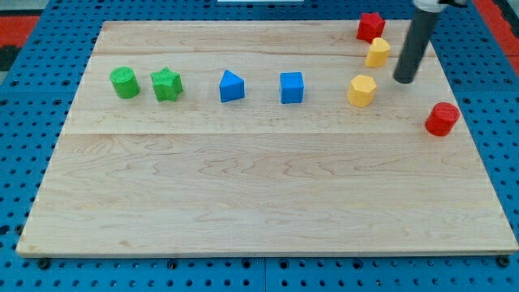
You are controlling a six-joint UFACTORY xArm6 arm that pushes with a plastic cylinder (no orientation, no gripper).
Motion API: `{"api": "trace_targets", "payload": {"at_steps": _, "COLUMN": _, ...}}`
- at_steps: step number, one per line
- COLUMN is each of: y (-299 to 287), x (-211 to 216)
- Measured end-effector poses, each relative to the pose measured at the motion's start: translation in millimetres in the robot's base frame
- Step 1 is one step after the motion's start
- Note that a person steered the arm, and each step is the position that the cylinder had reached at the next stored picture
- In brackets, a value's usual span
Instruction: Keep your arm at the top of the yellow hexagon
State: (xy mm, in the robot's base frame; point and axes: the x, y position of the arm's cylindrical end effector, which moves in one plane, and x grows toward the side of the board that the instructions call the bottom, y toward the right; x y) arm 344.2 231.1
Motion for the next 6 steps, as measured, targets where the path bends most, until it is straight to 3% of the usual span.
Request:
{"api": "trace_targets", "payload": {"at_steps": 2, "y": -2.2, "x": -9.9}}
{"api": "trace_targets", "payload": {"at_steps": 4, "y": -66.1, "x": -10.0}}
{"api": "trace_targets", "payload": {"at_steps": 6, "y": -2.6, "x": -8.6}}
